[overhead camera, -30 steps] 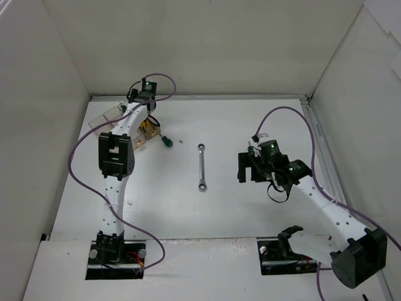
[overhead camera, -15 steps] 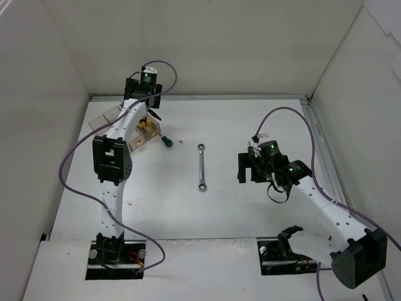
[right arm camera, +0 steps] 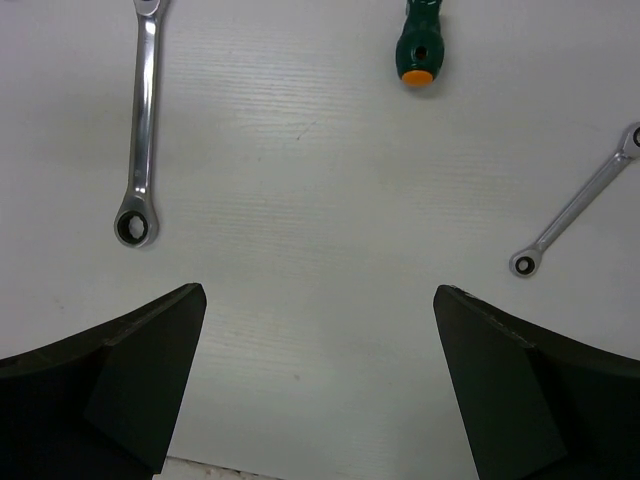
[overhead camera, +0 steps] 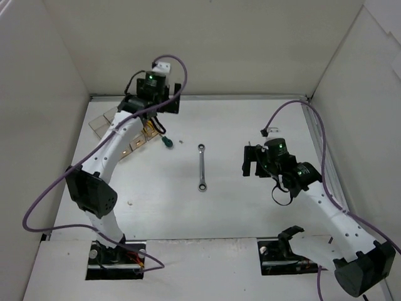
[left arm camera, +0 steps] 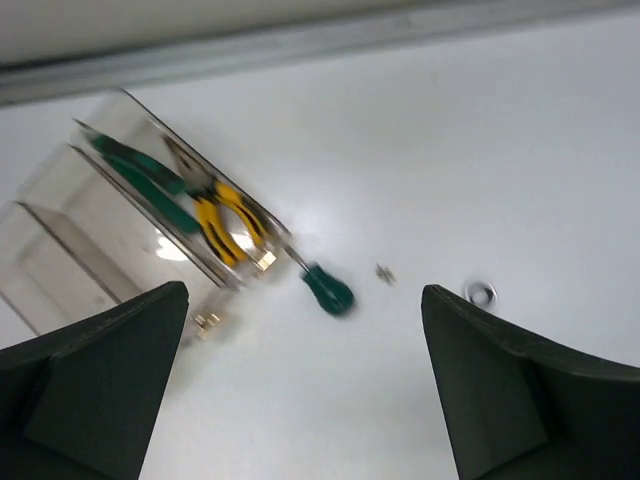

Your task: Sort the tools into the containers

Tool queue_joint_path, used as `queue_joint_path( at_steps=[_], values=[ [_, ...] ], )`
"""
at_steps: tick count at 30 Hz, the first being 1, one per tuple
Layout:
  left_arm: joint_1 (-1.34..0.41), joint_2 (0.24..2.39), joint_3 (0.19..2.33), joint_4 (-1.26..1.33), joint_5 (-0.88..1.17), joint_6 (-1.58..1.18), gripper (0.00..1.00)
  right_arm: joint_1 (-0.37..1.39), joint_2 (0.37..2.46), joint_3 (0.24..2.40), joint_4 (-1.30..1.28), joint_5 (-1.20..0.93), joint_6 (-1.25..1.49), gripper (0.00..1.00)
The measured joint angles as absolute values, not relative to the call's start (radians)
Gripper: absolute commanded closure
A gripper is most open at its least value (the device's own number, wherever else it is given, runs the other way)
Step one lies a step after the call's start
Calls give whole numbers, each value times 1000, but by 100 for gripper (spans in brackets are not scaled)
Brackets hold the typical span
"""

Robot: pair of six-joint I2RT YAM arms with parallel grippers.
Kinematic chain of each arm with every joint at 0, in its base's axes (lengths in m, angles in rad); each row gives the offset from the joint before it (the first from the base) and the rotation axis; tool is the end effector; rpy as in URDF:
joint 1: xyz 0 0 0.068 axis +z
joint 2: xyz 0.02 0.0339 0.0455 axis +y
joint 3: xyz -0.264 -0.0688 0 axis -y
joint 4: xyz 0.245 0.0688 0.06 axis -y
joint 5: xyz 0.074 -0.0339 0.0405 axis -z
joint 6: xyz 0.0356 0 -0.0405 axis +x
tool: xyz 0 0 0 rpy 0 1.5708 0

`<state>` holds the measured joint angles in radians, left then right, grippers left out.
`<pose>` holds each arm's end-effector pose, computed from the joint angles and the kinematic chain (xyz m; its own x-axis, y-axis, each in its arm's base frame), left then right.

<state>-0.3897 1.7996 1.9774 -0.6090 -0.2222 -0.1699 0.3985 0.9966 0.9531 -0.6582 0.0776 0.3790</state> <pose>0.3815 -0.1482 0.4276 -0.4124 -0.0089 -0.9110 0.1173 0.9911 -0.0628 0.1924 0.0780 0.3138 -0.6757 0.1158 -0.7281 -0.0886 0.9677 0.2361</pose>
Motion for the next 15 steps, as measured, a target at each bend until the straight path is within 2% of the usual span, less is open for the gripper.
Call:
queue_joint_path(
  at_steps=[10,15],
  values=[
    [-619,1642,1413,-656,-89,-410,2,398,880,958,-659,160,420,2],
    [-660,1578,1317,-659,-102,-534,7,398,826,954,-661,174,448,2]
  ],
)
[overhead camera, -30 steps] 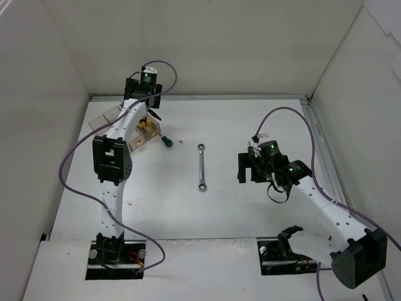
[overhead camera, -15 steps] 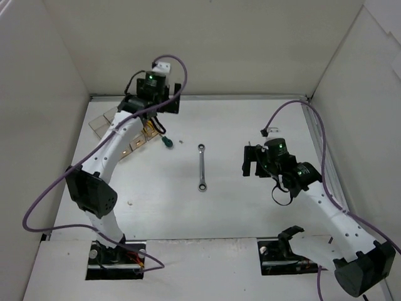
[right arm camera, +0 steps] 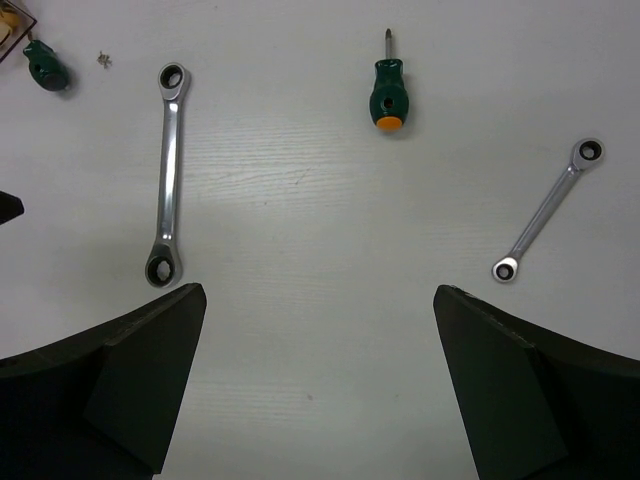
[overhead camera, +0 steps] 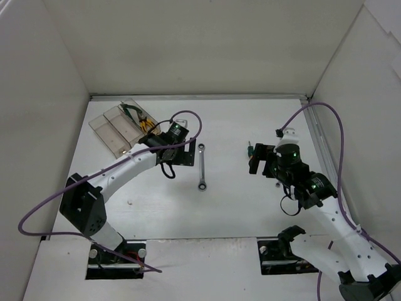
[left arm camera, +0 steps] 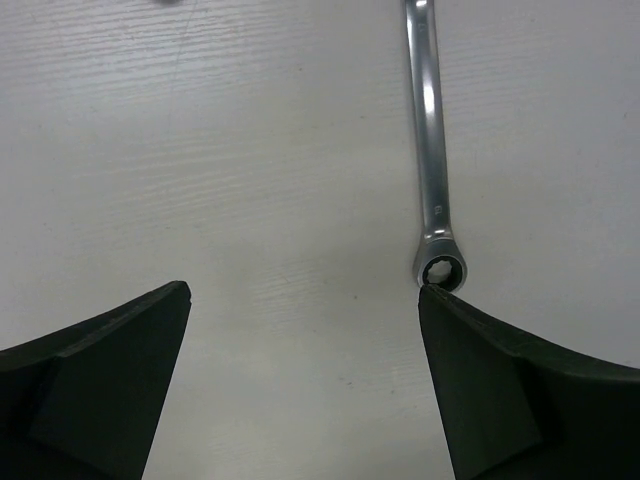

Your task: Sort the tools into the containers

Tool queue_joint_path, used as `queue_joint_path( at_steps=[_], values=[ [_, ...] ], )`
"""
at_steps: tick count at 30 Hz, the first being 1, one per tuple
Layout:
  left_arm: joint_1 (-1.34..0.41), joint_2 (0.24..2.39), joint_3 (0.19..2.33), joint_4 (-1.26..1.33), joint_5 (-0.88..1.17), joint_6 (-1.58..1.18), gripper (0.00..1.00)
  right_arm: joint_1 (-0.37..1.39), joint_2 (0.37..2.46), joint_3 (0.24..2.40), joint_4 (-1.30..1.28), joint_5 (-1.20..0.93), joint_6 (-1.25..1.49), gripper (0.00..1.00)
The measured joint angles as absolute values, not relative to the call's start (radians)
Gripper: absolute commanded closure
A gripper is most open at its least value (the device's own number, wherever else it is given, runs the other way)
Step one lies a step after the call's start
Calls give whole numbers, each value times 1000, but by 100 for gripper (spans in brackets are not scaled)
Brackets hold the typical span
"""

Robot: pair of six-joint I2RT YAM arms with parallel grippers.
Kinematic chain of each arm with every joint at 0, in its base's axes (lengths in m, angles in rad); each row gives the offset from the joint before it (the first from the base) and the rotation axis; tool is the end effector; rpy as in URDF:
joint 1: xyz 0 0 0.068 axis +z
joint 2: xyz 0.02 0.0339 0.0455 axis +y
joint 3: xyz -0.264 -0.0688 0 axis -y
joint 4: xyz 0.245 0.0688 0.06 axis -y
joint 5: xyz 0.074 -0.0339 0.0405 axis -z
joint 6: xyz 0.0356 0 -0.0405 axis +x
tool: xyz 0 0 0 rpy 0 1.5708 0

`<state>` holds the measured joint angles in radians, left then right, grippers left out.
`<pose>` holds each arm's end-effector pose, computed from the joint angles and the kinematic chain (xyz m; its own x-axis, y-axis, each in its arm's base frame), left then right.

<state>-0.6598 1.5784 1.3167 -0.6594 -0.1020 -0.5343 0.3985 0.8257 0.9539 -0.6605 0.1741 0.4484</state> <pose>0.2712 -0.2058 0.2849 -0.8272 0.0006 -0.5619 0.1625 0.9575 -0.2383 0.1593 0.0604 0.3430 -0.5276 0.2412 -0.8146 -0.0176 0.9555 0.2943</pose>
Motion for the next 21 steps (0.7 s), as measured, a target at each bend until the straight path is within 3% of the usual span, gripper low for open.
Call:
queue_joint_path(
  at_steps=[6,14,21],
  values=[
    [-732,1658,1375,-632,-136,-613,17,398,830,947,-664,180,476,2],
    [-773,1953,1553,-602,-139,-696,33,398,828,945,-664,183,484,2],
    [-780,2123,1682,-626,-139,-738,40,398,797,923,-665,170,494,2]
  ],
)
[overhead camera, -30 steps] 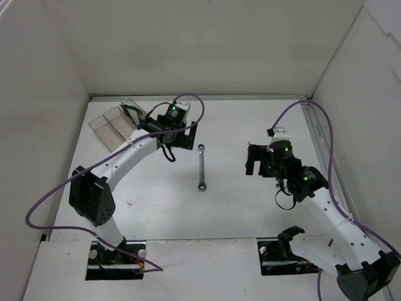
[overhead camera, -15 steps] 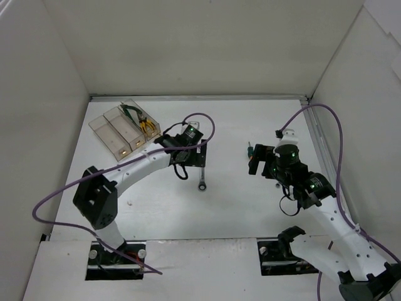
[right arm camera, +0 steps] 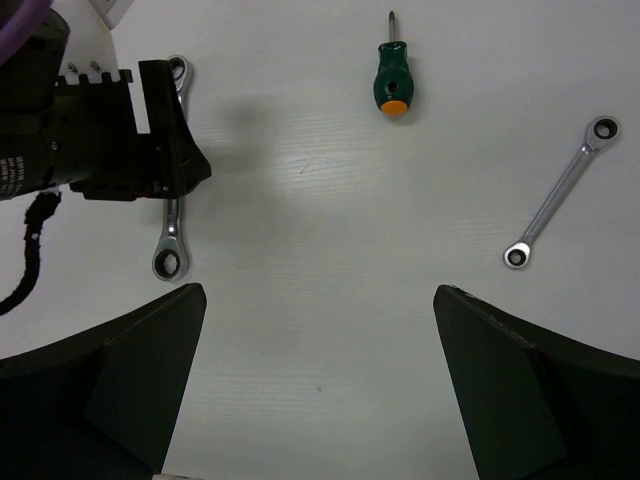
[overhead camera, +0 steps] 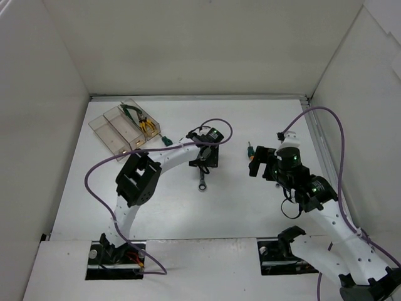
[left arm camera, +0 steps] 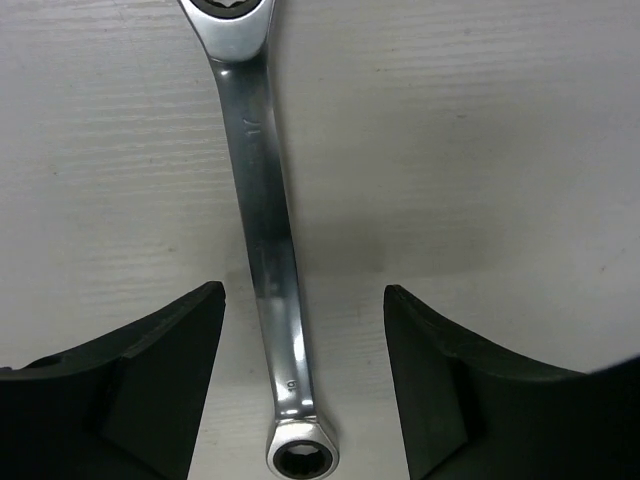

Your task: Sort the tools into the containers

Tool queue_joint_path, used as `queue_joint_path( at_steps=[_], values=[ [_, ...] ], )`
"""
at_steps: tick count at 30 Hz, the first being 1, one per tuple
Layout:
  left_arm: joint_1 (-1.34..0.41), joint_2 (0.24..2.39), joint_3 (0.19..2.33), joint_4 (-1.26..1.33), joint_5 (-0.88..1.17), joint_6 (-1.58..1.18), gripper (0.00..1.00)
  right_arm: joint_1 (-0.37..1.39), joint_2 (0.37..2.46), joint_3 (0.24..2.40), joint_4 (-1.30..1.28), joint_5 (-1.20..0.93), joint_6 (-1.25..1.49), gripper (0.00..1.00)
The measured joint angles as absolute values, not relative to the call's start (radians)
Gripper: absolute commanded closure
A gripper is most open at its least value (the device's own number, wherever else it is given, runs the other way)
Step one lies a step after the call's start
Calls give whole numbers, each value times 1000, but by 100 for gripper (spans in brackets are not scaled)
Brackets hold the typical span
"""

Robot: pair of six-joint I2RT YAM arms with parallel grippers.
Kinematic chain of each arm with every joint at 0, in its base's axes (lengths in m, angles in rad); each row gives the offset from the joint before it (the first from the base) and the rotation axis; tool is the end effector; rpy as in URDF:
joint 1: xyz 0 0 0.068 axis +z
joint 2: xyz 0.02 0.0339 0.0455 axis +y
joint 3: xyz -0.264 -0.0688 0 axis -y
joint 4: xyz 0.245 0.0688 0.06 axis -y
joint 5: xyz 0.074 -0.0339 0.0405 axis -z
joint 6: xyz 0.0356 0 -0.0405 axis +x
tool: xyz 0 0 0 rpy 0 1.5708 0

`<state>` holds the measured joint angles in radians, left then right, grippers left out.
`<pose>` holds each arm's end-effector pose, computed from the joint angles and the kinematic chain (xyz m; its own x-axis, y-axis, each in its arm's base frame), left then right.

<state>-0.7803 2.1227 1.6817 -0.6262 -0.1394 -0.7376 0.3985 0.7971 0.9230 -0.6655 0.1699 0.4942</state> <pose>0.3292 -0.3189 0.1923 -0.8972 -0.0490 -0.4390 0.0617 0.9702 -0.2345 0.1541 0.0583 0.3366 -0.5349 0.2820 -0.7965 0.0056 0.9438 0.3305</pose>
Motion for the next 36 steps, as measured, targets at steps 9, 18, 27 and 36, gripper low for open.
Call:
queue_joint_path(
  at_steps=[9,18,27,36],
  values=[
    [-786,2179,1717,-656,-156,-765,46,398,754,909,-674,159,498,2],
    [-778,2177,1711,-654,-158,-772,53,398,753,907,-687,152,497,2],
    [-768,2177,1709,-656,-154,-772,59,398,754,907,-688,145,496,2],
    [-763,2207,1759,-686,-156,-782,100,398,754,907,-688,144,495,2]
  ],
)
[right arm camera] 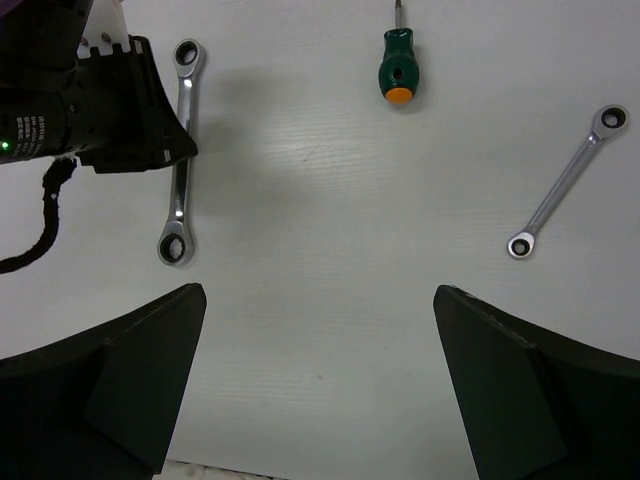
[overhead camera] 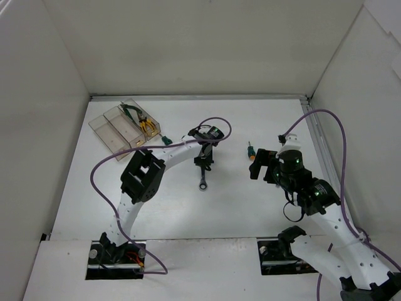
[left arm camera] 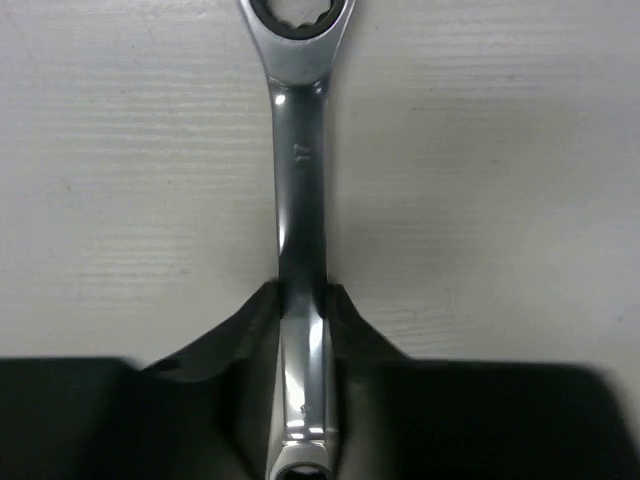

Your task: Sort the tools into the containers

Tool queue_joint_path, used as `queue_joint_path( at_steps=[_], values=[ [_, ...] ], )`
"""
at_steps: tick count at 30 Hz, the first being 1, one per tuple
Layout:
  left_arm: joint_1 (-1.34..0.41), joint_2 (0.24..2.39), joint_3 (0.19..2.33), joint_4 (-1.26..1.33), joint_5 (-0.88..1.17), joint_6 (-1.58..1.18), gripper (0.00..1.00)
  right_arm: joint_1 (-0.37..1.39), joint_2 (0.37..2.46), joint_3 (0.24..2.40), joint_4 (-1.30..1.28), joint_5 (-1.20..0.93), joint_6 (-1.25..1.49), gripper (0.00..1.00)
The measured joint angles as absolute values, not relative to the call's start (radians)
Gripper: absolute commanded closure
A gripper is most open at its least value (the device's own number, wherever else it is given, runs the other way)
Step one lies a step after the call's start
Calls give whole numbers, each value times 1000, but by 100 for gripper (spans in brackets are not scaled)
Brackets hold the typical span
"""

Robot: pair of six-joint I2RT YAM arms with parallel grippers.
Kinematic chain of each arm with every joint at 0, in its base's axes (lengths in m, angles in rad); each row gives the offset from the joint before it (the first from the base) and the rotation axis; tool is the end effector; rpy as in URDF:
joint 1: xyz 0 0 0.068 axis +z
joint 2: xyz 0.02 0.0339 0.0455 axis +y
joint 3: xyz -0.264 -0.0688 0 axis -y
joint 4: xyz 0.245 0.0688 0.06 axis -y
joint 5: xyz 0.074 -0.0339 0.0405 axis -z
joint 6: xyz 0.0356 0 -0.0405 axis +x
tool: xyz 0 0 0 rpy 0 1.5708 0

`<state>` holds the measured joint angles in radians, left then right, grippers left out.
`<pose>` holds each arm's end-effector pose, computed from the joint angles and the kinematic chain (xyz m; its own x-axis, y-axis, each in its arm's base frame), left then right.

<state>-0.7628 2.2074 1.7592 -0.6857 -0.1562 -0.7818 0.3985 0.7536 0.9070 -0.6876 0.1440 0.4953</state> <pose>0.3435 -0.3207 0.1748 -0.9122 -0.0909 -0.3996 -0.0109 0.9801 -0.1981 0.1443 0.0552 0.3353 -0.5413 0.2825 -0.7920 -0.0147 0.9386 0.3448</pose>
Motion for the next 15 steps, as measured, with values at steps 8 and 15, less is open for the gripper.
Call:
queue_joint_path(
  at_steps=[8,15],
  values=[
    [-757,2221,1788,-703,-151,-786,100,398,753,900,-690,145,493,2],
    [-747,2168,1708,-686,-184,-746,100,398,753,900,-691,146,491,2]
  ],
)
